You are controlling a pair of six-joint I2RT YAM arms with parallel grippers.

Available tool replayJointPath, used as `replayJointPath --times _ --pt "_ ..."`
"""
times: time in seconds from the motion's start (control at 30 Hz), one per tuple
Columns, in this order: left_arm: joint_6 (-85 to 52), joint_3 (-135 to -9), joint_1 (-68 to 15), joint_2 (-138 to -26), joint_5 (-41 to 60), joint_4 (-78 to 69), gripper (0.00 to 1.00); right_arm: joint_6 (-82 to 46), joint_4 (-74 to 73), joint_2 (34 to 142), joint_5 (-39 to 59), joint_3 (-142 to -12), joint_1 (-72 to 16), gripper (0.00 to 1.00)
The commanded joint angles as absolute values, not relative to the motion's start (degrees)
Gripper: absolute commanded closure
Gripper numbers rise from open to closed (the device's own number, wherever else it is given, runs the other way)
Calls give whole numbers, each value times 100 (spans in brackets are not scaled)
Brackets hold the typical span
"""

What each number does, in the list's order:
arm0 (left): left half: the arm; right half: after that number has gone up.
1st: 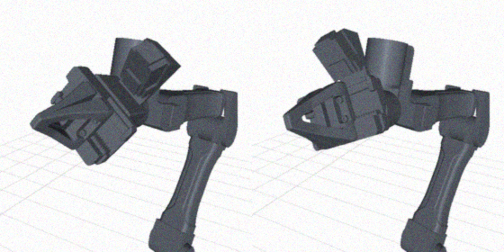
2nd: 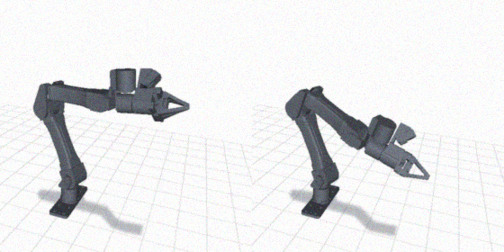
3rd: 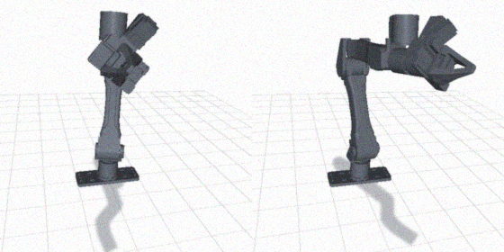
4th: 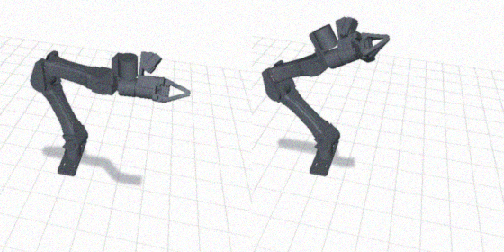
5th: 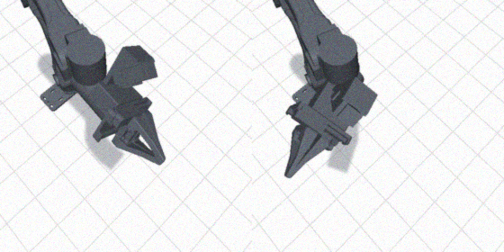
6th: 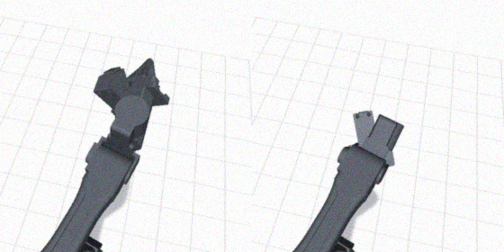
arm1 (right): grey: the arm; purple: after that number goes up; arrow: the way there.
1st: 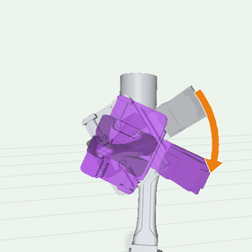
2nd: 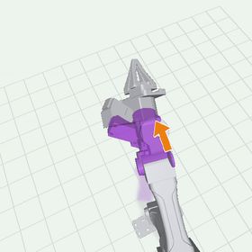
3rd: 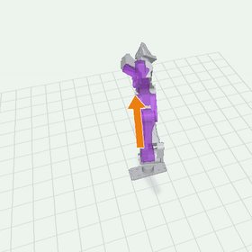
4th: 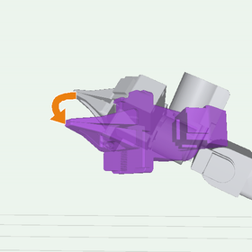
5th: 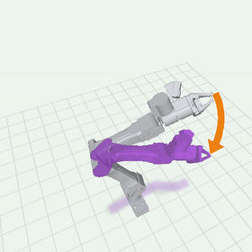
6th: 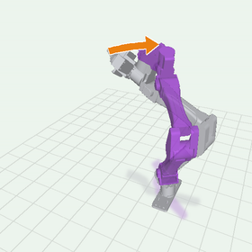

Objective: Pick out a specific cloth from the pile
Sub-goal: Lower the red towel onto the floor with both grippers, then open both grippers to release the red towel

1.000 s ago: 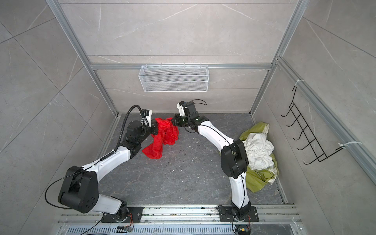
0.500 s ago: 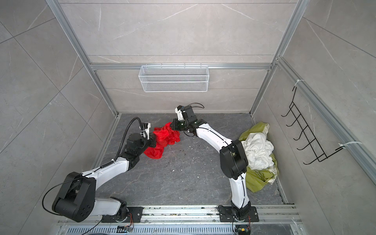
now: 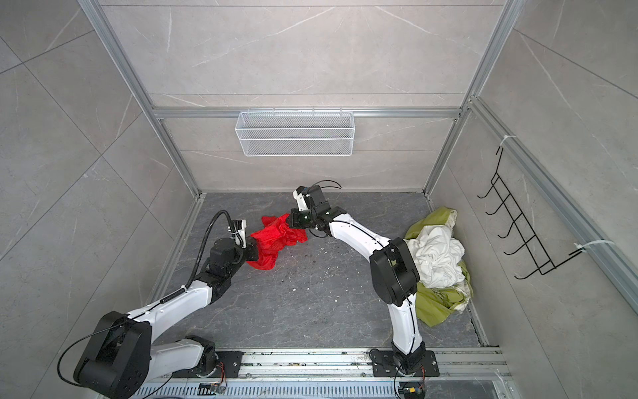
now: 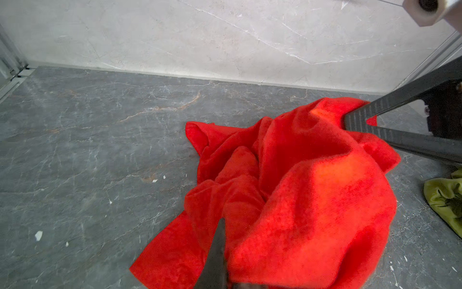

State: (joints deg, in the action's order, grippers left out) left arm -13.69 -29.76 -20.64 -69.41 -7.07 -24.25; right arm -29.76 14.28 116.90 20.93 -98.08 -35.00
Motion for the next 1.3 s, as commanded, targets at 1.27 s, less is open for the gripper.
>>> replayJointPath --times 1.27 --pt "-2228 -2408 -2175 -7474 -937 -2377 100 -2617 1573 12526 1779 -9440 -3593 94"
